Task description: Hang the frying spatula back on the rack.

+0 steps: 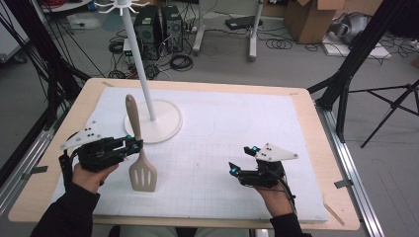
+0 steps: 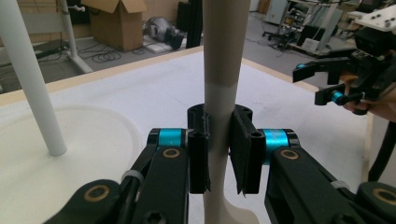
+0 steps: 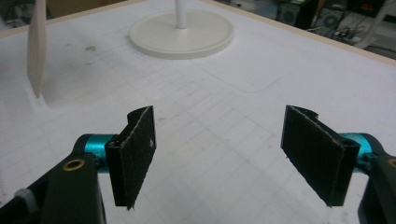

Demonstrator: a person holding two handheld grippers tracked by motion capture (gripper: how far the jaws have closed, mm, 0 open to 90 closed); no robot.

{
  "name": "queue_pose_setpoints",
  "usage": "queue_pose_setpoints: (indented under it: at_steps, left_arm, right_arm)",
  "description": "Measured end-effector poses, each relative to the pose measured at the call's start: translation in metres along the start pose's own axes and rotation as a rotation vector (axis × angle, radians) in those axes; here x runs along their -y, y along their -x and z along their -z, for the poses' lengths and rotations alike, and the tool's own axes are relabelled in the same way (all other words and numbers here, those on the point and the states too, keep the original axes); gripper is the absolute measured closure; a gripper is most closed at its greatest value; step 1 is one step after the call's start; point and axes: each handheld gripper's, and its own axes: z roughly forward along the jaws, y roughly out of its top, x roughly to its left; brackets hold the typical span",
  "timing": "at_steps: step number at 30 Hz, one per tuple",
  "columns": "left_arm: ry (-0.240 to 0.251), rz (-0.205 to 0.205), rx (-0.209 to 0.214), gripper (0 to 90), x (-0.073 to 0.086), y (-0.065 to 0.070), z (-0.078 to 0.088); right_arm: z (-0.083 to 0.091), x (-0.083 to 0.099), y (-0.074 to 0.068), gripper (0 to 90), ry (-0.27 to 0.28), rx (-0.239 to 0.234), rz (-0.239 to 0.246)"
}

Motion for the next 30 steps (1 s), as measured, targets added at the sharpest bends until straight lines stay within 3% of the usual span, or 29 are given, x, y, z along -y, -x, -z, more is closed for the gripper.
queue_pose_setpoints:
  at_steps: [3,11,15,19,24,30]
  left_arm:
    - [0.000,-0.020,-0.012,77.6,-0.016,0.000,-0.006]
    - [0.023,-0.018,-0.062,77.6,-0.064,-0.007,-0.010]
    - [0.026,-0.029,-0.092,77.6,-0.084,-0.011,-0.008]
    - [0.025,-0.014,-0.122,77.7,-0.102,-0.021,-0.004]
    - [0.026,0.028,-0.115,77.6,-0.121,-0.037,-0.002]
    - [-0.017,0.020,-0.166,77.6,-0.134,-0.050,-0.007]
  right_arm:
    - [0.003,0.002,0.004,25.5,0.013,0.023,0.000]
    - [0.003,0.005,0.003,25.4,-0.003,0.030,0.048]
    - [0.003,0.005,0.004,25.3,0.002,0.035,0.029]
    - [0.001,0.004,0.003,25.2,0.004,0.029,0.032]
    - [-0.001,0.005,0.002,25.2,-0.004,0.021,0.032]
    - [-0.002,0.006,0.004,25.2,-0.005,0.019,0.022]
